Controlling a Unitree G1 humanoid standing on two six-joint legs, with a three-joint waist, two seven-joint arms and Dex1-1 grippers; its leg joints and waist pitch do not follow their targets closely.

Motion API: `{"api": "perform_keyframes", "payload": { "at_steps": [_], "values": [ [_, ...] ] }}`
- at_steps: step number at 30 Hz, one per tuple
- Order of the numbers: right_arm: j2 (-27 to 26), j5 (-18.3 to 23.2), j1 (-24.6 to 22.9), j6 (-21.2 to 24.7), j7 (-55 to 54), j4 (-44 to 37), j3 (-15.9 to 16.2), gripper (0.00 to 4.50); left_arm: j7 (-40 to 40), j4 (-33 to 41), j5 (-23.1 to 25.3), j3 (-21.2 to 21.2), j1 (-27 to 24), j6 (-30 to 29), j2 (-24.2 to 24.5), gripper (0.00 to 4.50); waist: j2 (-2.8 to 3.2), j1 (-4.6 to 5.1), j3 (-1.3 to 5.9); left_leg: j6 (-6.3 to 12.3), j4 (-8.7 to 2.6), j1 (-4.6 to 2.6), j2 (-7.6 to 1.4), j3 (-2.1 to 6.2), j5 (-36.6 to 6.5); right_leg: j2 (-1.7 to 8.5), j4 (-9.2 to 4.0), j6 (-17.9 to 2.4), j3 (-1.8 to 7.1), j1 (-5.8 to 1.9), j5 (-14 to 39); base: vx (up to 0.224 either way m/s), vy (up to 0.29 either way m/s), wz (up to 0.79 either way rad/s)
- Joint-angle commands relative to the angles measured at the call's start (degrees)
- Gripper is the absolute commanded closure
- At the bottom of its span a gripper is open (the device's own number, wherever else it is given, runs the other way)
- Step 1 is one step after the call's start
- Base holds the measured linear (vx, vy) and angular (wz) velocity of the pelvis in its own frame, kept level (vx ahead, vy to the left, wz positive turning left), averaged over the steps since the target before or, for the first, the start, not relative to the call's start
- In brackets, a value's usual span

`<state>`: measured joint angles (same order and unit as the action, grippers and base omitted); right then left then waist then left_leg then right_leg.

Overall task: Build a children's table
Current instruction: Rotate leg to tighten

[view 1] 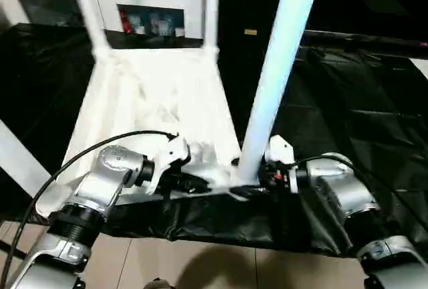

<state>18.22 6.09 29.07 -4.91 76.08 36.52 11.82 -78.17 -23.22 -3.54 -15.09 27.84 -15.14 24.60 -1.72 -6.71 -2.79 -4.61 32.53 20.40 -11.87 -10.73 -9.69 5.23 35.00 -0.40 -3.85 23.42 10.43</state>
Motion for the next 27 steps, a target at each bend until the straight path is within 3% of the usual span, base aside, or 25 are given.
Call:
{"api": "perform_keyframes", "payload": {
  "at_steps": [1,8,14,17,18,19,20,21,24,26,27],
  "values": [
    [0.13,0.5,0.32,0.41,2.65,-0.68,1.61,1.53,-1.95,2.66,-1.9,-0.8,0.57,-0.2,-0.34,4.5,0.03,0.02,3.48,2.85,-3.42,-0.29,-1.51,0.18,-13.21,2.66,-3.75,-13.51,2.36,-2.97,10.16,0.0,0.0,0.0],
    [-0.42,0.6,-0.06,-0.77,3.03,0.18,1.5,1.8,-0.6,1.58,-1.45,-0.51,0.95,0.64,-0.21,4.5,0.18,-0.04,3.51,2.41,-3.44,-0.34,-1.48,0.23,-13.25,2.66,-3.74,-13.66,2.33,-3.0,9.85,0.0,0.0,0.0],
    [-3.24,0.3,-1.96,-0.07,-3.95,-0.32,0.32,1.82,8.47,-0.47,-0.04,1.59,2.32,0.68,-3.57,4.5,-0.08,-0.12,3.32,2.0,-3.55,-0.37,-1.46,0.27,-14.19,2.76,-3.99,-13.11,2.39,-2.87,11.75,0.0,0.0,0.0],
    [-7.58,-1.42,-2.89,0.05,-13.92,0.8,-0.64,1.82,15.44,-1.38,1.38,2.42,3.03,-0.44,-6.6,4.5,-0.01,0.41,3.25,0.53,-3.85,-0.46,-1.16,0.59,-16.8,2.98,-4.76,-10.4,2.34,-3.0,18.74,0.0,0.0,0.0],
    [-9.62,-2.48,-3.21,0.54,-18.35,1.29,-0.66,1.82,18.25,-1.41,2.18,2.34,3.03,-1.46,-7.97,4.5,0.15,0.67,2.94,-0.09,-4.05,-0.68,-1.31,0.58,-17.54,2.91,-5.1,-9.78,2.45,-2.45,20.32,0.0,0.0,0.0],
    [-11.3,-3.13,-3.48,1.58,-21.63,1.53,-0.64,1.82,21.06,-1.56,2.8,2.42,3.03,-2.32,-9.35,4.5,-0.03,0.94,3.01,-0.52,-4.14,-0.48,-1.17,0.86,-18.46,2.96,-5.14,-8.85,2.25,-2.83,22.78,0.0,0.0,0.0],
    [-11.3,-3.13,-3.48,1.58,-21.63,1.53,-0.64,1.82,21.06,-1.56,2.8,2.42,3.03,-2.32,-9.35,4.5,0.0,1.03,3.01,-0.61,-4.17,-0.5,-1.17,0.84,-18.66,2.95,-5.25,-8.5,2.27,-2.73,23.3,0.0,0.0,0.0],
    [-14.99,-4.7,-3.25,3.63,-29.26,2.64,-0.73,1.83,26.65,-1.91,3.71,2.88,3.12,-3.55,-12.31,4.5,-0.39,1.35,2.86,-0.52,-4.16,-0.65,-1.2,0.81,-19.69,2.94,-5.54,-8.08,2.29,-2.42,24.76,0.0,0.0,0.0],
    [-19.53,-6.67,-1.16,6.64,-40.3,4.73,-1.55,1.83,31.98,-2.34,5.01,2.71,3.51,-3.65,-14.83,4.5,-0.22,2.02,2.78,-1.21,-4.36,-0.51,-1.02,1.21,-20.6,3.09,-5.93,-6.15,2.12,-2.34,29.42,0.0,0.0,0.0],
    [-20.4,-7.75,-0.39,6.7,-42.78,5.06,-1.43,1.83,32.92,-2.62,5.48,2.6,3.76,-3.38,-15.41,4.5,0.07,2.06,2.99,-0.93,-4.23,-0.72,-0.96,1.27,-21.02,3.11,-6.18,-5.37,2.14,-2.12,29.75,0.0,0.0,0.0],
    [-20.42,-8.36,-0.23,6.36,-43.22,5.0,-1.11,1.83,32.94,-2.6,5.5,2.58,3.81,-3.37,-15.56,4.5,-0.09,2.16,2.92,-0.73,-4.19,-0.66,-0.91,1.16,-21.21,2.98,-6.25,-5.35,2.18,-1.92,29.08,0.0,0.0,0.0]
  ]
}}
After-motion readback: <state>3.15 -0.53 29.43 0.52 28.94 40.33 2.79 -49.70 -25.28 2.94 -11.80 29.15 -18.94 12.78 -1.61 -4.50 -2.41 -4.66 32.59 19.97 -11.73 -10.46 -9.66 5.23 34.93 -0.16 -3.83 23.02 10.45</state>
